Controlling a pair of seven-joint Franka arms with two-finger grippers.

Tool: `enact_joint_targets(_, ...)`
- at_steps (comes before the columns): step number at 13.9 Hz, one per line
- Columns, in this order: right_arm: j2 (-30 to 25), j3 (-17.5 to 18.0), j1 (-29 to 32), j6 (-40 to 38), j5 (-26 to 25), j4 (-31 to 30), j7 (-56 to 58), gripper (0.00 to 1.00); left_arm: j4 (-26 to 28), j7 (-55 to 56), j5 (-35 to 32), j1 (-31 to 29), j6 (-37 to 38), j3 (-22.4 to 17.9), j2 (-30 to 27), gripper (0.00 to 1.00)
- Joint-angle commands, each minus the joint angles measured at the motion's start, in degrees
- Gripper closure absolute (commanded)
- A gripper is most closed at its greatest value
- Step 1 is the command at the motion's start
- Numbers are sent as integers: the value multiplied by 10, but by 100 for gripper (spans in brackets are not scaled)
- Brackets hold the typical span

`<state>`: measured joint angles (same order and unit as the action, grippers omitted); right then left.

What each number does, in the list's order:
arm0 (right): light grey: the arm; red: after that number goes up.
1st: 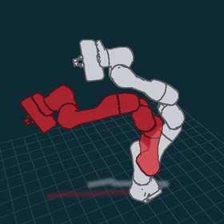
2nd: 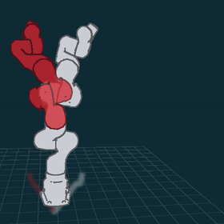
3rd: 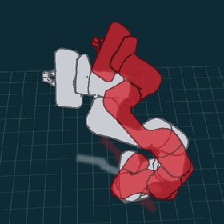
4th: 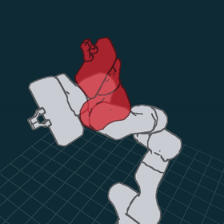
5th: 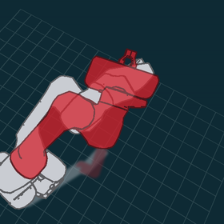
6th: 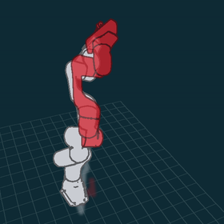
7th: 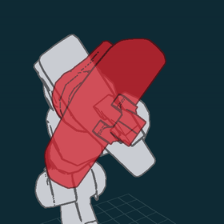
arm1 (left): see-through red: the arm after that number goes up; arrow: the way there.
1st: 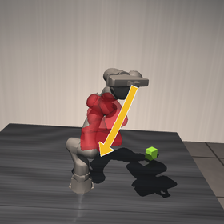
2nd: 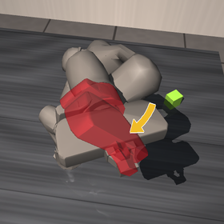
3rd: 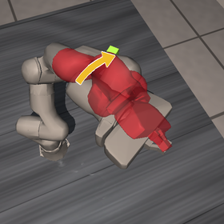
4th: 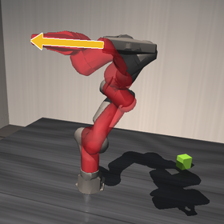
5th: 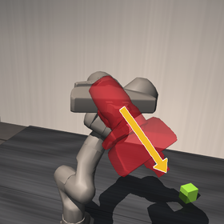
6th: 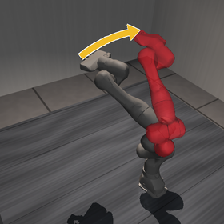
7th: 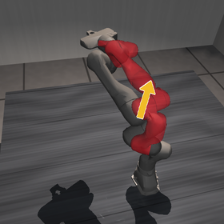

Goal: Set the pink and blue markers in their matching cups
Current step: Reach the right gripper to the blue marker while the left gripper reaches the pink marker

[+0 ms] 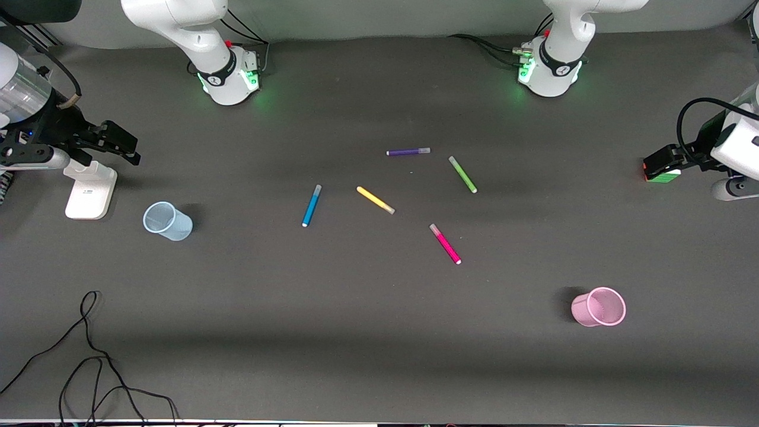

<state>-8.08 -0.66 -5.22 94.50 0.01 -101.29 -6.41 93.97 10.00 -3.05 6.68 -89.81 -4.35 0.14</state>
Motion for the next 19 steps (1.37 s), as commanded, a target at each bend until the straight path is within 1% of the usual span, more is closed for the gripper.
enact_joint_targets(1,2,0,1,7,-13,0,11,0,-12,13,-6,15,10,-9,4,0)
enact_joint_targets(4,4,0,1,2,-12,-3,11,0,16,11,-9,14,-11,-9,3,0)
enact_joint_targets(6,25,6,-2,2,-6,0,9,0,29,4,-10,15,-12,-9,1,0)
enact_joint_targets(7,43,8,-14,2,1,4,8,0,27,4,-11,15,-18,-9,5,0)
enact_joint_targets(9,96,9,-31,1,27,28,5,0,23,14,-19,19,-30,-8,11,0)
enact_joint_targets(10,120,9,-44,-3,37,33,-1,0,20,13,-20,28,-40,-4,25,0)
enact_joint_targets(11,152,9,-63,-5,45,37,-18,0,11,12,-18,32,-47,0,44,0)
enact_joint_targets(12,185,9,-67,-11,62,46,-66,0,-14,5,-13,34,-45,17,74,1)
enact_joint_targets(13,227,10,-73,-11,83,62,-114,0,-52,14,-10,36,-38,37,112,1)
enact_joint_targets(14,260,9,-89,-12,92,76,-135,0,-87,25,1,35,-33,53,152,1)
enact_joint_targets(15,291,9,-102,-17,94,88,-142,0,-115,67,20,37,-27,68,190,1)
enact_joint_targets(17,349,10,-121,-19,104,98,-151,0,-154,215,29,54,-29,104,265,1)
enact_joint_targets(18,381,9,-124,-19,129,97,-159,0,-162,297,24,68,-37,123,298,1)
enact_joint_targets(19,405,9,-124,-19,157,97,-166,0,-174,356,24,84,-48,129,330,1)
